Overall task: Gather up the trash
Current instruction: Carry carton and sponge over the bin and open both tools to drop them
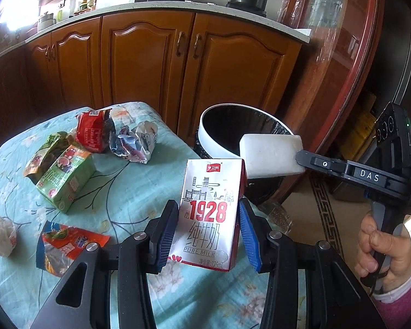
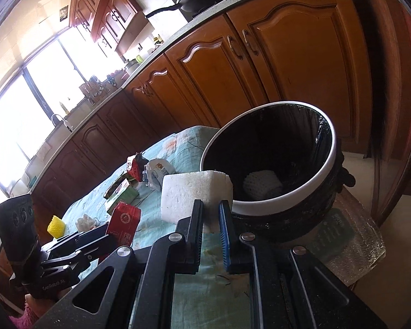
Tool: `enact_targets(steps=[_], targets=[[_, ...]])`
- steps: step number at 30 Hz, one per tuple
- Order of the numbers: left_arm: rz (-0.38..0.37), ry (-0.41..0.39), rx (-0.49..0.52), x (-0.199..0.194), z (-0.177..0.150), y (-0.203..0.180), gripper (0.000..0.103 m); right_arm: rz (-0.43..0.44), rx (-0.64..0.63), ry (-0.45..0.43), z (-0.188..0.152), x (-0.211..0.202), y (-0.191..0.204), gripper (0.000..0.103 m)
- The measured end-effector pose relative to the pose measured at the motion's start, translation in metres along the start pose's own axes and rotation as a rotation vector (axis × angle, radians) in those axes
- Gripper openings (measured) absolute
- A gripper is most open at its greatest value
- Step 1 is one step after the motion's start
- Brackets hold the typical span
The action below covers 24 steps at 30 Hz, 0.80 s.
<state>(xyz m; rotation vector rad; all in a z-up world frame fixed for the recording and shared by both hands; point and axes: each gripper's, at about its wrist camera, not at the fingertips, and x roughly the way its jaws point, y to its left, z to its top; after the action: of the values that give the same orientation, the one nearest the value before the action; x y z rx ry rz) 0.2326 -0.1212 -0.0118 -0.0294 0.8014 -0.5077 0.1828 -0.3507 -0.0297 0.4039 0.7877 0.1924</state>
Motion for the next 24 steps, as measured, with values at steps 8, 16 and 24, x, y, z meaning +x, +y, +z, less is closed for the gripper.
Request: enact_targets(steps=[8, 16, 24], targets=[[-0.005, 0.003, 0.018, 0.021, 0.021, -0.013, 0.043, -0.037, 0.017, -0.022, 0.010, -0.004, -0.019, 0.012], [-0.017, 0.014, 0.014, 0.047, 0.045, -0.020, 0.043, -0.090, 0.011, -0.044, 0.022, -0.006, -0.032, 0.012], [-0.014, 0.030, 0.014, 0.076, 0.070, -0.026, 0.043, -0.136, 0.005, -0.048, 0.031, -0.002, -0.045, 0.012]])
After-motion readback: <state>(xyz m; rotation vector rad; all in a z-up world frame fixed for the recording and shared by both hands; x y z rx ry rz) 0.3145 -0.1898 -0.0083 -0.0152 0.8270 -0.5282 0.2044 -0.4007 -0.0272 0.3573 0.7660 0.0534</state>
